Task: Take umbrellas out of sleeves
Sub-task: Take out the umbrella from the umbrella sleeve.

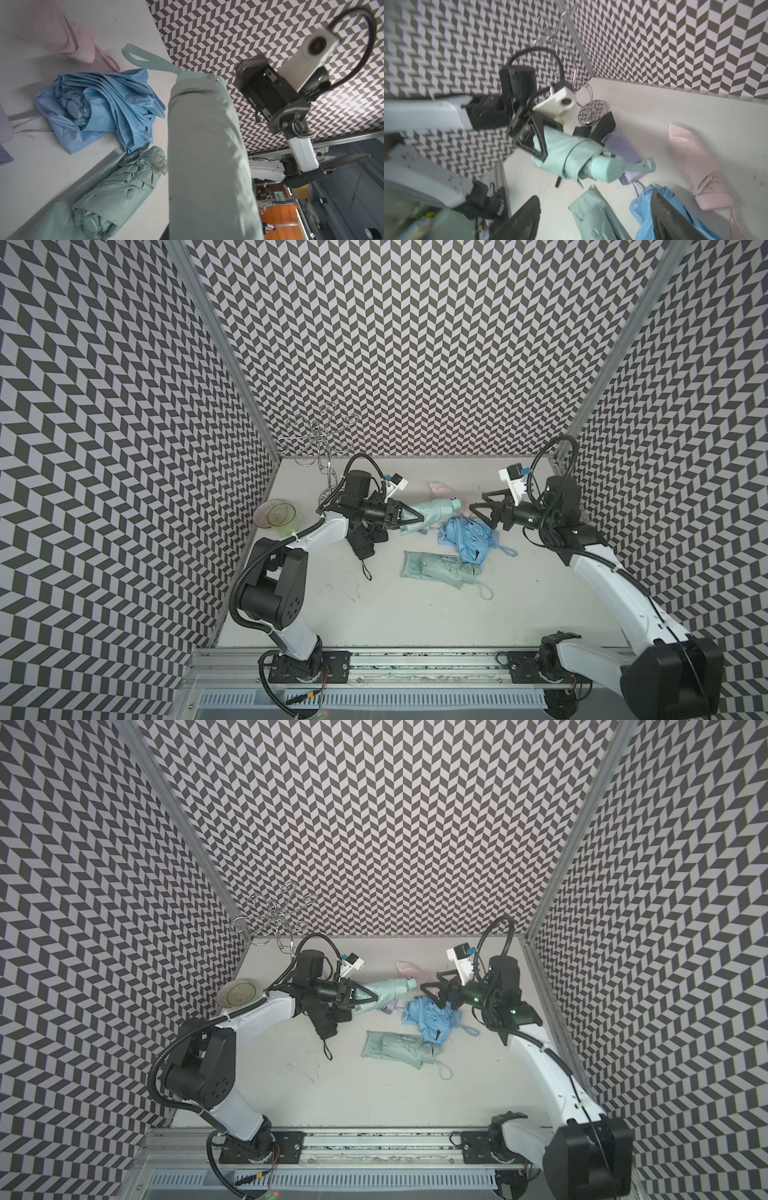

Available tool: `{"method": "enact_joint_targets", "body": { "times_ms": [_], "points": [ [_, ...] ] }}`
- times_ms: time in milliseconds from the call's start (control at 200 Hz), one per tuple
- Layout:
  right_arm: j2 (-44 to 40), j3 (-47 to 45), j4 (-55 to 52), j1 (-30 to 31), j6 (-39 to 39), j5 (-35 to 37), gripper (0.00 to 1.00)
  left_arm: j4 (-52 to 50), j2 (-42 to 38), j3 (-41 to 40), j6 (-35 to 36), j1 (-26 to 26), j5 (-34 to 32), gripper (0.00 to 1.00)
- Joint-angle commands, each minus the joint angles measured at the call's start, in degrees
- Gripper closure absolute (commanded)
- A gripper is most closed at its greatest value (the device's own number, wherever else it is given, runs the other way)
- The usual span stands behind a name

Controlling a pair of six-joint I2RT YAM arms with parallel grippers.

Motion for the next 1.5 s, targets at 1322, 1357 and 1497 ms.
{"method": "enact_joint_targets", "body": {
  "times_ms": [1322,1357,1497],
  "points": [
    [20.08,-3.68,20.32,-0.25,-39.14,-25.88,0.63,20.09,-0.30,-5.37,-21.38,-4.60,6.91,1.00],
    [19.69,-3.89,20.78,-0.24,-38.87,-25.87,0.63,20.05,-0.29,-5.36,-21.31,-4.62,6.91,1.00],
    [17.92,-4.04,21.38,-0.17,-38.01,-26.08,0.63,19.38,0.39,-5.47,-20.77,-4.47,6.79,1.00]
  ]
}}
